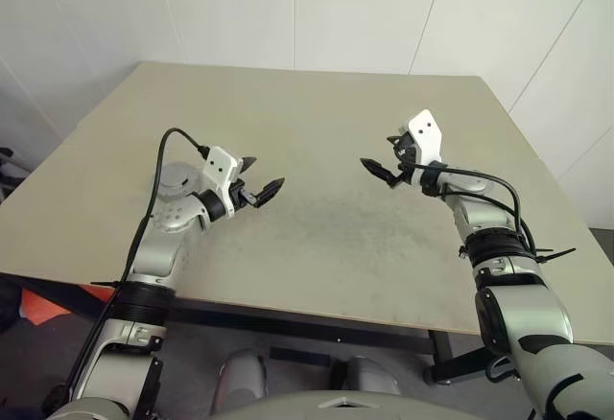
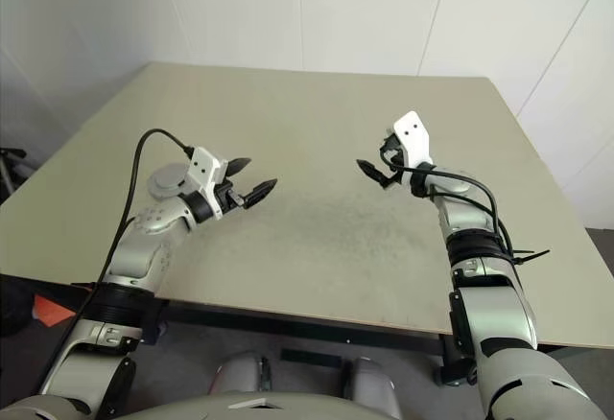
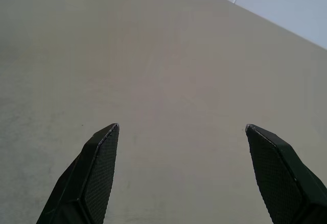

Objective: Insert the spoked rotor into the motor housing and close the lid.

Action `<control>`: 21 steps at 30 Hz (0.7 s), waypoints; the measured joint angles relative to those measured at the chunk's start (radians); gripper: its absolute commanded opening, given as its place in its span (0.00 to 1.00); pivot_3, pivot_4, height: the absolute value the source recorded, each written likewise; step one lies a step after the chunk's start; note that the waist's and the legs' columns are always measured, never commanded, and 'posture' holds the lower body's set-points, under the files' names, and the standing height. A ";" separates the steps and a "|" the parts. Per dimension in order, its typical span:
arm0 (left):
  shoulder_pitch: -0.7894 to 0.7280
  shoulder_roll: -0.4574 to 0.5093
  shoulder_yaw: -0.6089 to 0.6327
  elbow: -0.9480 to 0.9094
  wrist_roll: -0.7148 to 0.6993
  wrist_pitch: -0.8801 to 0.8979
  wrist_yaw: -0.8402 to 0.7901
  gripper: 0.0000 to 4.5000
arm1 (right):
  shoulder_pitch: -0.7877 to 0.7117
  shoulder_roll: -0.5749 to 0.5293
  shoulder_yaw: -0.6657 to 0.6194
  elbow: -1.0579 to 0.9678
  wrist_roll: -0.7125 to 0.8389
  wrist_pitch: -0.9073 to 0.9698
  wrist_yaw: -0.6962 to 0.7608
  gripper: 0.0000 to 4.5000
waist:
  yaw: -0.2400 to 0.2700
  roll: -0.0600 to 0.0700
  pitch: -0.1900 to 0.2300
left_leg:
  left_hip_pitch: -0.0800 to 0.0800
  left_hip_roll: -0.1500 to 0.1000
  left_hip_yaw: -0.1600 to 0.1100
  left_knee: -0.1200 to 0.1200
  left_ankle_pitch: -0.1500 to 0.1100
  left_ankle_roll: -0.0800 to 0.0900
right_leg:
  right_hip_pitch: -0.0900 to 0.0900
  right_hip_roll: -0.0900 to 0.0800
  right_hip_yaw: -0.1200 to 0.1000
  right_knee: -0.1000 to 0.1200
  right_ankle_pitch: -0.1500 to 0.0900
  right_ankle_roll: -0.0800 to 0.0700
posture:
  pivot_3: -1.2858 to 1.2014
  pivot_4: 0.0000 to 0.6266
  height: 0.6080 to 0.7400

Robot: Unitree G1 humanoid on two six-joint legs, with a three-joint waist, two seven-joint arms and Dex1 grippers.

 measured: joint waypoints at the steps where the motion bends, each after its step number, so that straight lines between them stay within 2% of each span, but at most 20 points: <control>1: 0.000 -0.003 0.000 0.000 0.001 0.000 0.000 0.99 | 0.000 0.000 0.000 -0.003 0.000 0.000 0.000 1.00 | 0.000 0.000 0.000 | 0.000 0.000 0.000 0.000 0.000 0.000 | 0.000 0.000 0.000 0.000 0.000 0.000 | 0.52 0.00 1.00; 21: -0.010 -0.025 0.017 0.036 0.021 -0.036 0.021 0.99 | 0.010 0.000 0.001 -0.022 -0.018 -0.009 -0.033 1.00 | 0.000 0.000 0.000 | 0.000 0.000 0.000 0.000 0.000 0.000 | 0.000 0.000 0.000 -0.001 0.000 0.000 | 0.52 0.00 1.00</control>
